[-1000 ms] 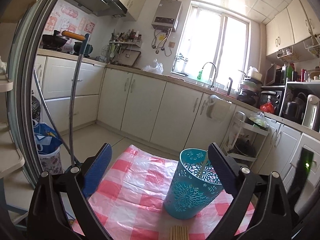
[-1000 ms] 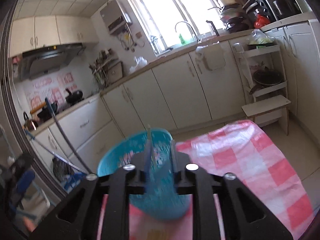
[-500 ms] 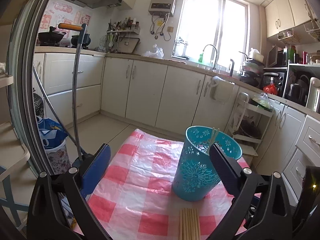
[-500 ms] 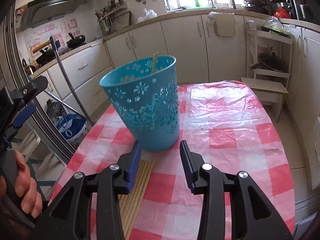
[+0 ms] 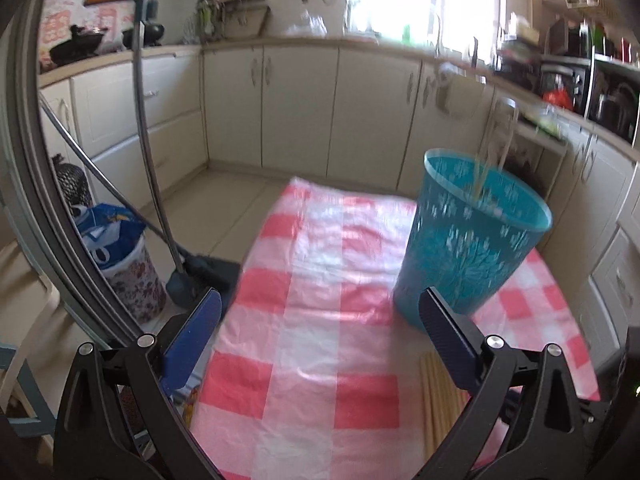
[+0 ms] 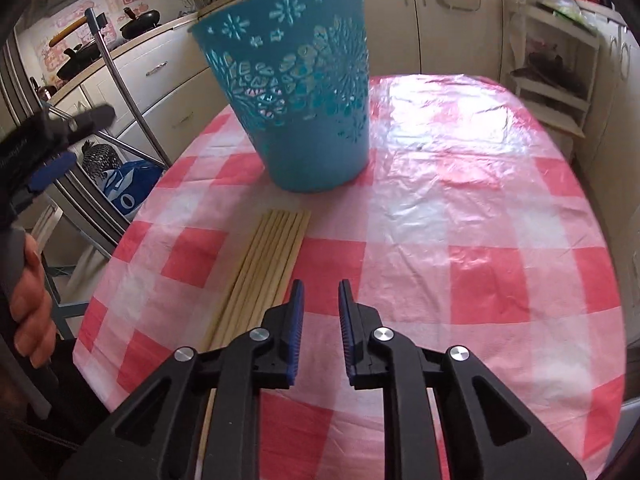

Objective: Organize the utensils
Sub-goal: 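Bring both open tools back down to the chopstick bundle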

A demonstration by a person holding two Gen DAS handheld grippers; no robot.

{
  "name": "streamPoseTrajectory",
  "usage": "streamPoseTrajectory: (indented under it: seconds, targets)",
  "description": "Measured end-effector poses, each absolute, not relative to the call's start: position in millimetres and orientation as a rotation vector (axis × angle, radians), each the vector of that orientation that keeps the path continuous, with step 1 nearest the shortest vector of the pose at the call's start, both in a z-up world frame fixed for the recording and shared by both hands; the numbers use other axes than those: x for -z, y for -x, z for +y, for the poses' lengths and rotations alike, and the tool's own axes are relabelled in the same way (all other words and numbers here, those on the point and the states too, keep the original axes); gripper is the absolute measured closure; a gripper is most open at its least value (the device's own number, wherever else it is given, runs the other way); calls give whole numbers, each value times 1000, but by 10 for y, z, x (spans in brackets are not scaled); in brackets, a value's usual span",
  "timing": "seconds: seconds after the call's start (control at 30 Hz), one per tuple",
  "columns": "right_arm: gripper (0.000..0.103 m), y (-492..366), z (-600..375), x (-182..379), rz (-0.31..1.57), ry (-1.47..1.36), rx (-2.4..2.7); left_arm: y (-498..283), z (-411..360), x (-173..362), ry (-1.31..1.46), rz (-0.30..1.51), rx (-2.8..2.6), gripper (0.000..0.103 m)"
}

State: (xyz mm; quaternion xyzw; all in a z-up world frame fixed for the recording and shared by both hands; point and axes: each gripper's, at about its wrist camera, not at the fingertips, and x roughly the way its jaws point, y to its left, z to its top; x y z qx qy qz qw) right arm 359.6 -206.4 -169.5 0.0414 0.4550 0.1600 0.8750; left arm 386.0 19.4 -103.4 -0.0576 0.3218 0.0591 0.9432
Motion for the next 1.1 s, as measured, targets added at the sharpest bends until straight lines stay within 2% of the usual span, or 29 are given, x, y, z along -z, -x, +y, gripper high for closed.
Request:
streamPoseTrajectory:
  seconds: [0.2,0.93,1.1]
  targets:
    - [85,-3642,-1946,1726,949,-84,-353,-3970,139,1262,98,779,-73,8]
    - [85,-3771,-1821,1782,971,-39,-357,-4038,8,1438,48,860,-41,8]
    - [92,-3764,-1771,1764,987,52,-353,-4077,-119,1591,-20,929,-4,8]
